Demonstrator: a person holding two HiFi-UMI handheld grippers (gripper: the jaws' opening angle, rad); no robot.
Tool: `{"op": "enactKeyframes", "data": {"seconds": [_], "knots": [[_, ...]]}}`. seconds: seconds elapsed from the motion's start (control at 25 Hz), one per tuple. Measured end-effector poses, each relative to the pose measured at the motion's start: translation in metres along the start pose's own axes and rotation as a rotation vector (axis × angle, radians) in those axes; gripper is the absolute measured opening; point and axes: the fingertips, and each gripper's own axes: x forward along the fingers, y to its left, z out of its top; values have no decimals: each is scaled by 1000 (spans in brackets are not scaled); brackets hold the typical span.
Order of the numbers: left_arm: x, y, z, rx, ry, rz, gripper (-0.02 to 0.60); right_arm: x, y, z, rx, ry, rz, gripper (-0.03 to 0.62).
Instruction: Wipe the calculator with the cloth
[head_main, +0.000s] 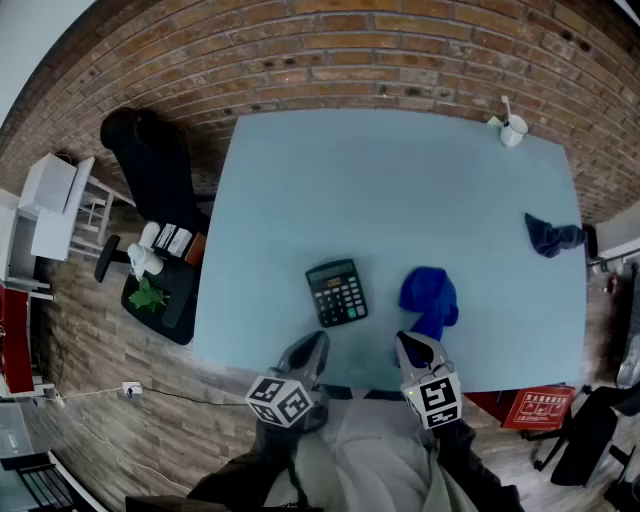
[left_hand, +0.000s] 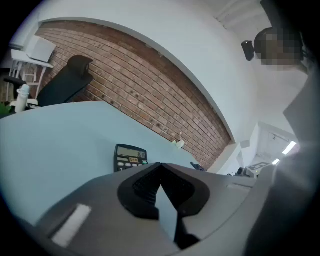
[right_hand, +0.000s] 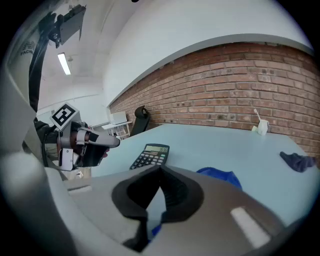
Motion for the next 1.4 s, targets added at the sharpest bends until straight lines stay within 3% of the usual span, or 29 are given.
{"op": "enactKeyframes", "data": {"seconds": [0.16, 0.36, 0.56, 0.8, 0.92, 0.96, 1.0, 1.16, 1.28, 1.4], "knots": [[-1, 28, 14, -12, 8, -13, 6, 17, 20, 5, -3, -1, -20, 0], [18, 26, 19, 2, 33, -73, 6, 20, 13, 5, -1, 7, -77, 0], [28, 32, 31, 8, 34, -93, 6, 18, -30, -4, -28, 80, -286, 0], [42, 34, 41, 24, 30, -104, 6, -3, -97, -35, -8, 221, -449, 0], [47, 34, 43, 27, 34, -104, 6, -9, -122, -38, -57, 201, -535, 3], [48, 34, 42, 24, 39, -104, 6, -10, -126, -38, -55, 180, -546, 47], [49, 34, 41, 19, 45, -106, 6, -8, -129, -40, -40, 172, -544, 110], [51, 37, 37, -5, 54, -101, 6, 10, -133, -71, 118, 257, -454, 207], [51, 45, 35, -20, 51, -73, 6, 20, -137, -93, 174, 342, -418, 215], [50, 54, 32, -49, 61, -52, 6, 28, -134, -95, 122, 413, -375, 198]]}}
